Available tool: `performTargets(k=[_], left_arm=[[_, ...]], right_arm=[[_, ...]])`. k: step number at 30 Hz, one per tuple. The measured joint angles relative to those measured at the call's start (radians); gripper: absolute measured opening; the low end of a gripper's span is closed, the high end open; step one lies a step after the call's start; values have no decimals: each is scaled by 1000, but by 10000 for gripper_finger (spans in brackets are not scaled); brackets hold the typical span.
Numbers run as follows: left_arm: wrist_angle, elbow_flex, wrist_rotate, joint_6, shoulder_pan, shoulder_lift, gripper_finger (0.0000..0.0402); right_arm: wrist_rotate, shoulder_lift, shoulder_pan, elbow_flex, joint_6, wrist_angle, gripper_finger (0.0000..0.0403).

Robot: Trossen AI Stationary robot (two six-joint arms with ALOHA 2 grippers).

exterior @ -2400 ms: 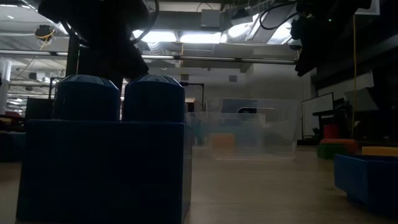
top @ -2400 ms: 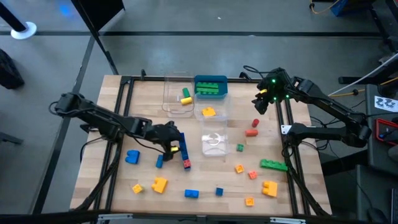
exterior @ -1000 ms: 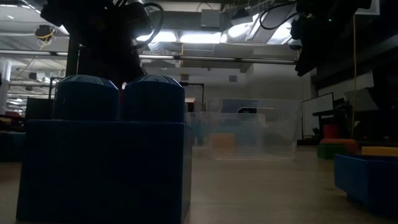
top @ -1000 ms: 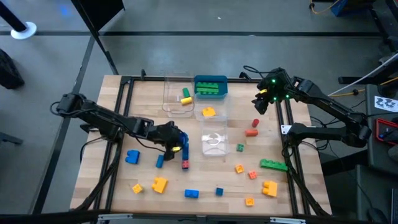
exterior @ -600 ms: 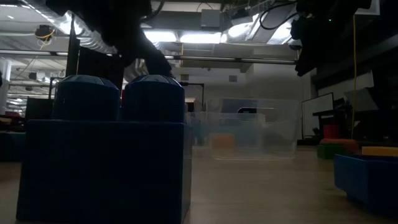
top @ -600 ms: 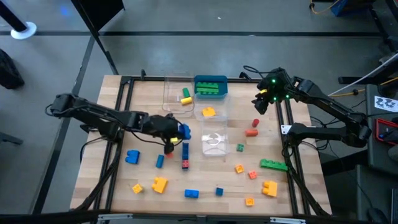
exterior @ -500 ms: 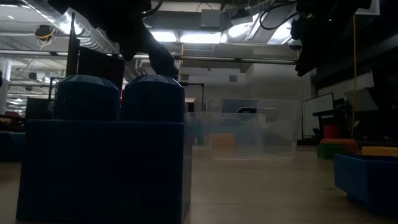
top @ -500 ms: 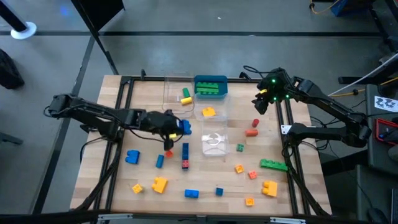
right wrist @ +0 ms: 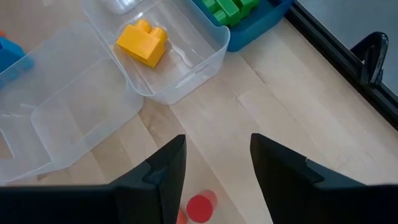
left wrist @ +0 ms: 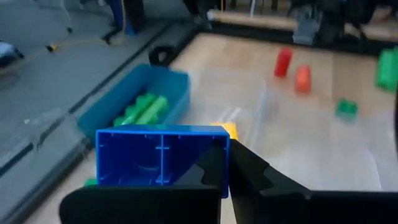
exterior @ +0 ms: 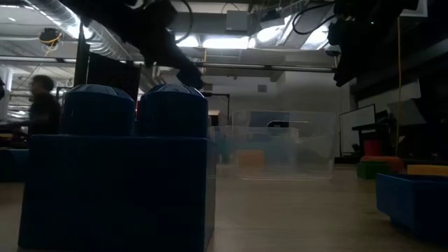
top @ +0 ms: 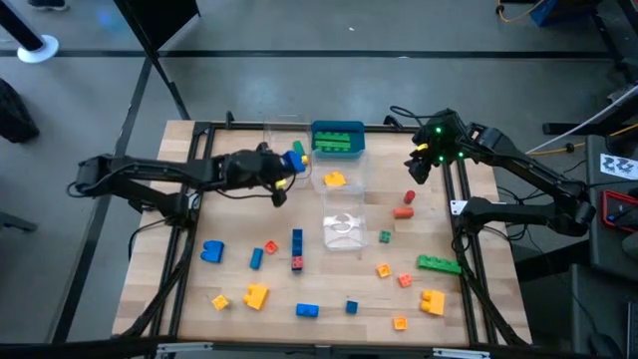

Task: Sort blocks by size
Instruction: Put the blue 2 stud game piece into the top right transparent bin

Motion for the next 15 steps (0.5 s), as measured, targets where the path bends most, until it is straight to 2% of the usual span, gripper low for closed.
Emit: performTargets(k=[6, 15], left_arm=[[207, 0, 9, 7, 29, 101, 4], [505, 0, 10, 5, 35, 349, 9]], right_arm=[[0, 0, 0, 0, 0, 1, 182], [0, 0, 0, 0, -3, 0, 182]])
